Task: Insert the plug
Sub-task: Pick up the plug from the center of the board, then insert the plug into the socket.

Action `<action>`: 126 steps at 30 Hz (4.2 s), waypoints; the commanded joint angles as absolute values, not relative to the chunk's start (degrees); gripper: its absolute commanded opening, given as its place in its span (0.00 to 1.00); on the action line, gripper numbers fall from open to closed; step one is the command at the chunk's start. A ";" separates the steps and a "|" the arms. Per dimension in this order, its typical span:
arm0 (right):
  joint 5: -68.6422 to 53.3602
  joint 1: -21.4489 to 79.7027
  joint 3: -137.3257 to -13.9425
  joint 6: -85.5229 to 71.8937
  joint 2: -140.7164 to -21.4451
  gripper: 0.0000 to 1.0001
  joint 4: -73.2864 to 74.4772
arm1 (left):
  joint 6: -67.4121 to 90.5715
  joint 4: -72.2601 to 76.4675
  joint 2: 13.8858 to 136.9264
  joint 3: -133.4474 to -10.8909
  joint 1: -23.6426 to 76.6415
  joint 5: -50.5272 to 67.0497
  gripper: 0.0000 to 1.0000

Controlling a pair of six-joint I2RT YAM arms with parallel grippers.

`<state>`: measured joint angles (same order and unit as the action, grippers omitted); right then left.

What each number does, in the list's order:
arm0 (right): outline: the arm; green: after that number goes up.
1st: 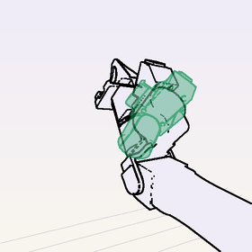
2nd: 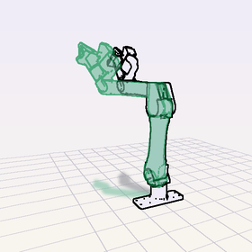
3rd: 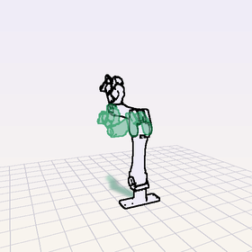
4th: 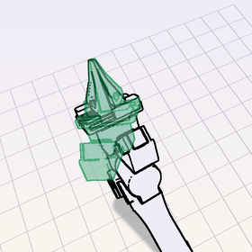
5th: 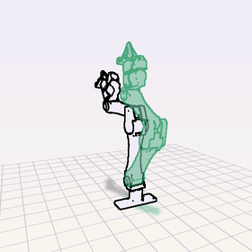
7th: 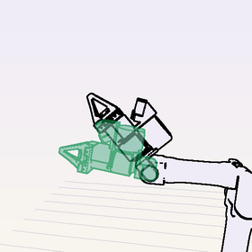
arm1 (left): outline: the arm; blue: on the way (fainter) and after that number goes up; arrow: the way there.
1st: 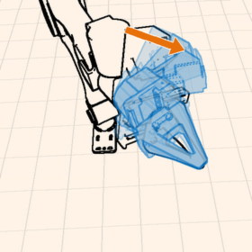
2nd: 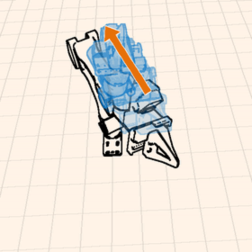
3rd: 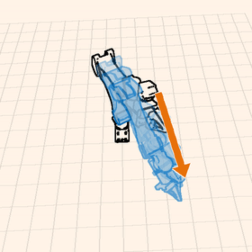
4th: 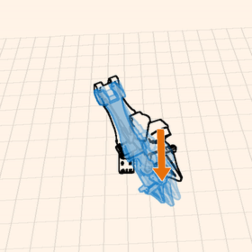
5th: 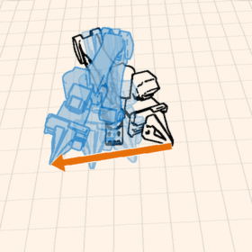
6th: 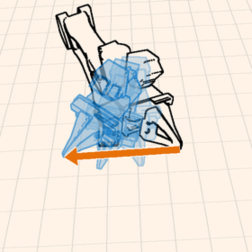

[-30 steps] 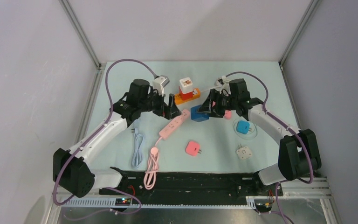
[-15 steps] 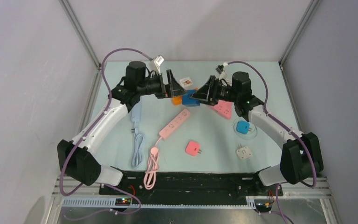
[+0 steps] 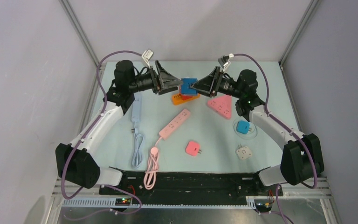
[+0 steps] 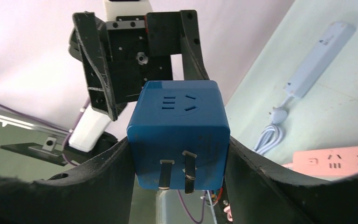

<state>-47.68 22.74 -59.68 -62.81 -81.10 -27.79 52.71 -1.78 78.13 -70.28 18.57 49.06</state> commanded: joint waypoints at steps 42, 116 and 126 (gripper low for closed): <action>-49.12 23.81 -62.99 -77.06 -82.11 0.21 -40.62 | 47.95 -2.81 81.84 -69.47 21.47 45.73 0.79; -26.50 11.03 -63.01 -36.96 -73.19 0.90 17.70 | -18.71 -43.46 86.48 -76.10 23.73 24.35 0.00; -28.19 9.44 -62.97 -36.52 -74.72 0.89 18.94 | -15.28 -51.13 96.92 -82.41 29.16 12.95 0.00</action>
